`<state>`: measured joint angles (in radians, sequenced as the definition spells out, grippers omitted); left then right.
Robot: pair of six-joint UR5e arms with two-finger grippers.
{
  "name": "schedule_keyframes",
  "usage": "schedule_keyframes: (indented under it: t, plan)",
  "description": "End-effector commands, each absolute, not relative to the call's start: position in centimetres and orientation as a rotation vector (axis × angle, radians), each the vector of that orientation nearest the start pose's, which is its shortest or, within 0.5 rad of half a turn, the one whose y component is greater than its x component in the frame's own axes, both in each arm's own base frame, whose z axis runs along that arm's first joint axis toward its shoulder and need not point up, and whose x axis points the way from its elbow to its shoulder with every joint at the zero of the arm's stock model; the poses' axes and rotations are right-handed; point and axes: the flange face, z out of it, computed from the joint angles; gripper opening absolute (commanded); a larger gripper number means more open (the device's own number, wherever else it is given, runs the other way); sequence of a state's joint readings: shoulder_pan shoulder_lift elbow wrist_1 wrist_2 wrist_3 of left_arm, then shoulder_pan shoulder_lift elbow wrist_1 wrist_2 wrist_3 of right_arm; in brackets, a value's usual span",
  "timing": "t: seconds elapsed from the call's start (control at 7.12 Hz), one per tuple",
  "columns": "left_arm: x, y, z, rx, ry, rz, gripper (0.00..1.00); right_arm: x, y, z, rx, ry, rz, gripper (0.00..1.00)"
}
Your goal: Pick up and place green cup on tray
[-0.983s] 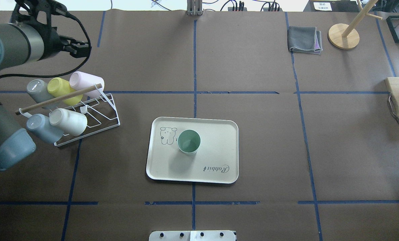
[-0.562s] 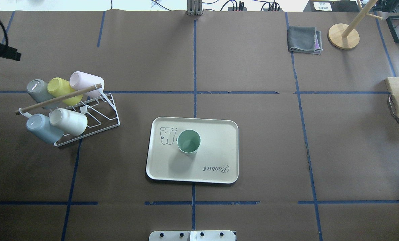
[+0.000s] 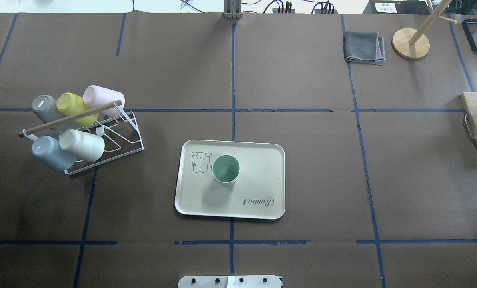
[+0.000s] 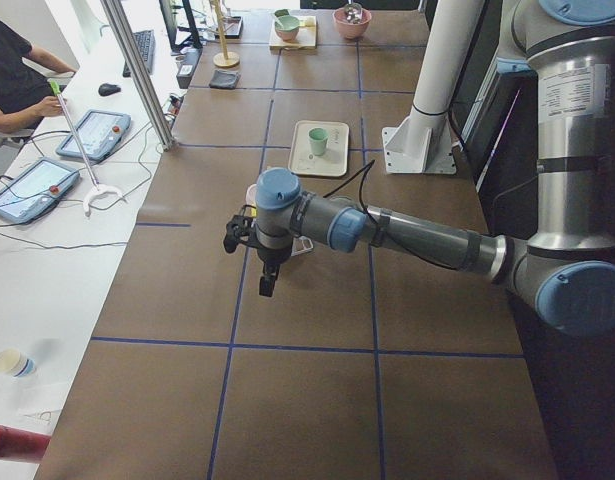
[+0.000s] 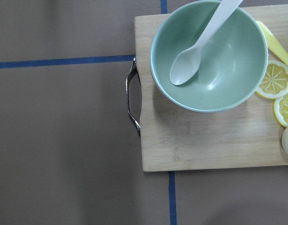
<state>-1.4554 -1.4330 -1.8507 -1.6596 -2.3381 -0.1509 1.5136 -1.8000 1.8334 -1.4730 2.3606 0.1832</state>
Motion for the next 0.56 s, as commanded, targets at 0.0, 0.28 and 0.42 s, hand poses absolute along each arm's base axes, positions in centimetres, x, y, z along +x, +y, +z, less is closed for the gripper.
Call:
schedule_keyframes:
  t: [0.0,0.28,0.42]
  plan:
    - [-3.3,-42.3,62.6,-0.010,0.850,-0.003,1.00,4.6,-41.5,61.7,0.000,-0.790,0.029,1.00]
    - [-6.2,-41.7,63.1,-0.082,0.853,-0.160,1.00,4.7,-41.6,61.7,-0.001,-0.782,0.030,1.00]
    - [-6.6,-41.4,63.0,-0.095,0.853,-0.175,1.00,4.7,-41.6,61.6,0.000,-0.781,0.029,1.00]
